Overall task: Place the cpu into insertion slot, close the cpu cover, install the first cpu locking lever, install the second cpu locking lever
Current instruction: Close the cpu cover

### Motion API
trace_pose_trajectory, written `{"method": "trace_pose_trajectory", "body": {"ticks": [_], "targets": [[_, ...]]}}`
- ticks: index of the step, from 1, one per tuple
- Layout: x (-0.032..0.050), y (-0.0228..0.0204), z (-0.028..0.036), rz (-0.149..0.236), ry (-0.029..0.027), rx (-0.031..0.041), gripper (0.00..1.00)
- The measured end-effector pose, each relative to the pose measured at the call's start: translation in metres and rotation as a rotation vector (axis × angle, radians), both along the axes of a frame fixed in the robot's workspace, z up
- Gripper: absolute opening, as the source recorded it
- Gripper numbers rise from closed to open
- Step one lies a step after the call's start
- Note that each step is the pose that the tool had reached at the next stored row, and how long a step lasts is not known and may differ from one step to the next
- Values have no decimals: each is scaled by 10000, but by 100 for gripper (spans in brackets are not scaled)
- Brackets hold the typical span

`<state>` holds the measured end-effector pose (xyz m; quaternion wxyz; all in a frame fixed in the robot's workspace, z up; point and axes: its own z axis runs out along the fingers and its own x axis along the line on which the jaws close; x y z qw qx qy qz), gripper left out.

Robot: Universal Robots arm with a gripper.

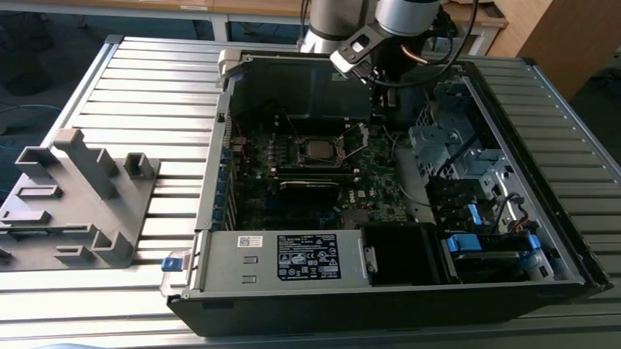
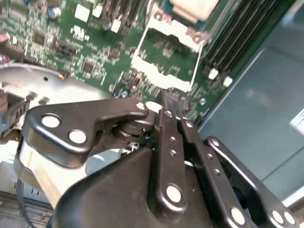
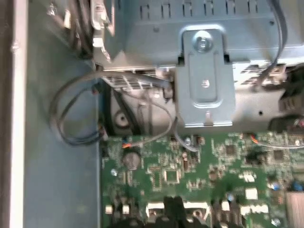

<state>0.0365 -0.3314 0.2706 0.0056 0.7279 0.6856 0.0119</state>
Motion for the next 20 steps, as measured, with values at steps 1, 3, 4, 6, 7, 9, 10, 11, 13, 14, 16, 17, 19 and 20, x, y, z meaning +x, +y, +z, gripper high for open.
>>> {"method": "trace_pose_trajectory", "body": {"ticks": [1,3,4,6,7,9,10,11,13,14,16,17,19,20], "targets": [[13,0,-6,0,-1,0,11],[22,-4,-33,0,-2,-2,11],[29,-6,-49,0,-4,-1,11],[52,-8,-70,0,-5,-2,11],[58,-9,-77,0,-5,-2,11],[65,-12,-98,0,-5,-2,11],[69,-15,-110,0,-4,-2,11],[75,-18,-119,0,-4,-2,11],[85,-25,-137,0,-5,-1,11],[86,-28,-150,-1,-5,-2,11],[88,-32,-186,-1,-5,-1,11],[90,-33,-203,0,-5,-2,11],[94,-35,-239,0,-5,-1,11],[95,-35,-256,-1,-5,-1,11]]}}
